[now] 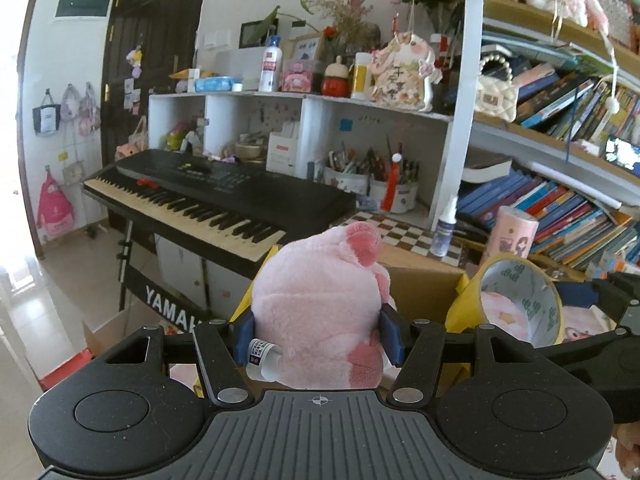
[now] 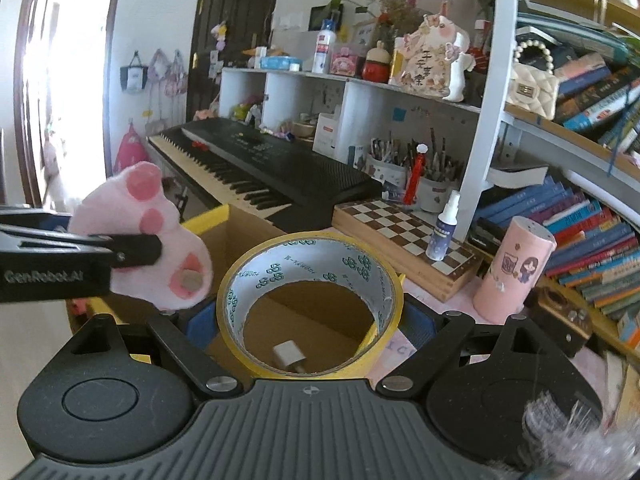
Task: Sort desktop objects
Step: 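Lower plush into box and open left tool while right tool releases tape roll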
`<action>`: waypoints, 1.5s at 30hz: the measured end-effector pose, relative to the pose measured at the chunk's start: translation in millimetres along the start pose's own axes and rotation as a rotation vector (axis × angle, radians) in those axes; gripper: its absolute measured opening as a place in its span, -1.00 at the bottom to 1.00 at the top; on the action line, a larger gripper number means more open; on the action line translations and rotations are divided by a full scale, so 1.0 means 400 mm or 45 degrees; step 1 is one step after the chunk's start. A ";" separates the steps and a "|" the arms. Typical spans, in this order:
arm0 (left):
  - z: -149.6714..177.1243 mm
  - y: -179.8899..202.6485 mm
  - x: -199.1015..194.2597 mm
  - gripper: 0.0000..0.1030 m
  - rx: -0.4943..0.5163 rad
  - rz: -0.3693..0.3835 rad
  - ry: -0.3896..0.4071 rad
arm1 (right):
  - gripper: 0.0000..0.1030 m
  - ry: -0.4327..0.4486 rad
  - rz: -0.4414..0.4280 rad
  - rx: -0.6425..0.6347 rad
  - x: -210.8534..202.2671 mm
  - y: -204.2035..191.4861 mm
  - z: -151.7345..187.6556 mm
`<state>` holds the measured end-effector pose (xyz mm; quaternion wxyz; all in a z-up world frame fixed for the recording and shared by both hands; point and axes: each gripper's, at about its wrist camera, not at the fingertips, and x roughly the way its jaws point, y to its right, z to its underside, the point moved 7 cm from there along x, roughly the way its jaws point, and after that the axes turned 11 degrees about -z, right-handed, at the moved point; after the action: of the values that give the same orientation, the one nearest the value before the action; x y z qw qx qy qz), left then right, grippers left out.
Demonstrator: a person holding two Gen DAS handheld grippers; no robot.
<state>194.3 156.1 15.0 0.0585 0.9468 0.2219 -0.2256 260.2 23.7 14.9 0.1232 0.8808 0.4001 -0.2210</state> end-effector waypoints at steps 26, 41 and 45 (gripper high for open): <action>0.060 0.052 0.241 0.16 0.205 -0.063 -0.305 | 0.75 -0.445 -0.303 -0.649 0.323 0.006 0.035; 0.088 0.090 0.260 0.31 0.315 -0.008 -0.354 | 0.76 -0.588 -0.366 -0.721 0.370 -0.002 0.067; 0.081 0.085 0.241 0.37 0.296 -0.004 -0.322 | 0.81 -0.589 -0.360 -0.731 0.360 -0.009 0.070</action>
<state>273.7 156.7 -57.4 -0.0244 0.9109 0.1865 -0.3673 333.3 108.8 -79.9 0.4197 0.6737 0.5247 -0.3076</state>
